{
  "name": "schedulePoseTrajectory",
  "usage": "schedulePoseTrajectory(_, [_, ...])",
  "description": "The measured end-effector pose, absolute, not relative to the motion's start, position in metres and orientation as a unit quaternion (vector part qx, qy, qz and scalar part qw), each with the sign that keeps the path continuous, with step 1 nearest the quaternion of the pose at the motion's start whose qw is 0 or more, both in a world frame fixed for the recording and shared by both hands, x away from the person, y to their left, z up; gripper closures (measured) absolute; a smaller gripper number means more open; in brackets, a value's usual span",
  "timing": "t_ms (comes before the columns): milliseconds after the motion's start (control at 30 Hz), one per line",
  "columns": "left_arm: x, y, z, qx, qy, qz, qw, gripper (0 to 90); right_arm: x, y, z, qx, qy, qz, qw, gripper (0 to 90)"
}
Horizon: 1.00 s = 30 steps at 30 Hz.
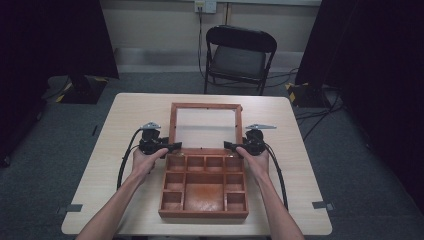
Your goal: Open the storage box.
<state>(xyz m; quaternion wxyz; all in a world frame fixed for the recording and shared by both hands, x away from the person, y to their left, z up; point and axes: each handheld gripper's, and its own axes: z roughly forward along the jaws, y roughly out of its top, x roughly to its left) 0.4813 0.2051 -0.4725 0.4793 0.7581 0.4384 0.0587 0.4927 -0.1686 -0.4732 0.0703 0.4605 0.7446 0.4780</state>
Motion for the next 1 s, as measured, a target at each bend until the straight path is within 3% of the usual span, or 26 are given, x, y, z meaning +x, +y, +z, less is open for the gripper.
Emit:
schedulePoseTrajectory(367, [0.482,0.209,-0.478,0.748,0.455,0.05,0.481,36.2,0.494,-0.169,-0.477,0.474,0.746,0.461,0.076,18.3])
schedulePoseTrajectory(667, [0.484,0.212,-0.482,0.743,0.462,0.032,0.483,35.6,0.493,-0.17,-0.476,0.477,0.749,0.452,0.088,18.9])
schedulePoseTrajectory(800, [0.482,0.211,-0.48,0.751,0.455,0.056,0.474,35.1,0.492,-0.172,-0.476,0.481,0.748,0.45,0.081,19.1])
schedulePoseTrajectory(933, [0.481,0.214,-0.478,0.741,0.459,0.045,0.488,34.6,0.495,-0.177,-0.483,0.496,0.737,0.456,0.046,18.7])
schedulePoseTrajectory(1000, [0.481,0.214,-0.478,0.751,0.453,0.053,0.478,34.2,0.493,-0.178,-0.482,0.494,0.742,0.448,0.075,20.7])
